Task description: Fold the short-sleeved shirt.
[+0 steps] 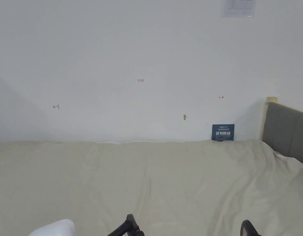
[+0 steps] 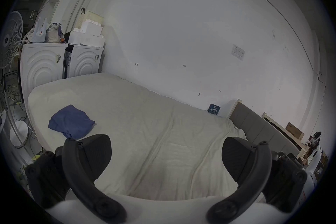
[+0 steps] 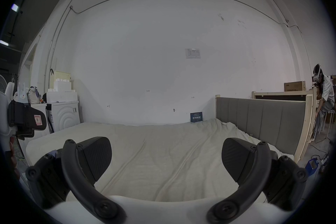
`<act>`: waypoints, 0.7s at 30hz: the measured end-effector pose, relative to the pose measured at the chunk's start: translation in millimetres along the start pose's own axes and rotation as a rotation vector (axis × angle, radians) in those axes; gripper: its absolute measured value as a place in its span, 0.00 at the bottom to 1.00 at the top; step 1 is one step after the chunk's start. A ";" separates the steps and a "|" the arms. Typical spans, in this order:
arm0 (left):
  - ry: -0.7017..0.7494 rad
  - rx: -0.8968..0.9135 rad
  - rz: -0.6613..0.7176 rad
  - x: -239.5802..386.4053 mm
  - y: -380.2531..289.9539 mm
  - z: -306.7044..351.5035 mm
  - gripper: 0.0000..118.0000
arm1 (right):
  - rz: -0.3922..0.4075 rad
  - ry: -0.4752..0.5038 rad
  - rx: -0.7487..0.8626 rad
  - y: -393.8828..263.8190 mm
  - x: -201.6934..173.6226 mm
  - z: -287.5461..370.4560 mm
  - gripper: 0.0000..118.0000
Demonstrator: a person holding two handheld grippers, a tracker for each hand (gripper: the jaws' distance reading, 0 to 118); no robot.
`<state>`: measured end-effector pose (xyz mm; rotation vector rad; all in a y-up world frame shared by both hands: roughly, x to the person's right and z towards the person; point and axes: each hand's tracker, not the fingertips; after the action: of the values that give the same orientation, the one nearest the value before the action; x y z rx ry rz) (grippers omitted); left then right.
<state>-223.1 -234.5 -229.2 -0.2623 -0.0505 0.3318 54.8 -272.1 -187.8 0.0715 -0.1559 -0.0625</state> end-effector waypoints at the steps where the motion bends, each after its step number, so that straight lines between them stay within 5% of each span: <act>1: 0.001 0.000 -0.003 -0.4 0.4 0.0 1.00 | -0.001 0.000 0.000 -0.2 0.0 0.3 1.00; 21: 0.026 -0.001 0.015 -6.5 3.5 4.3 1.00 | 0.014 0.010 0.004 4.3 -2.8 6.0 1.00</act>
<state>-230.8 -232.4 -226.0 -0.2678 -0.0229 0.3432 51.3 -268.0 -181.9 0.0746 -0.1462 -0.0476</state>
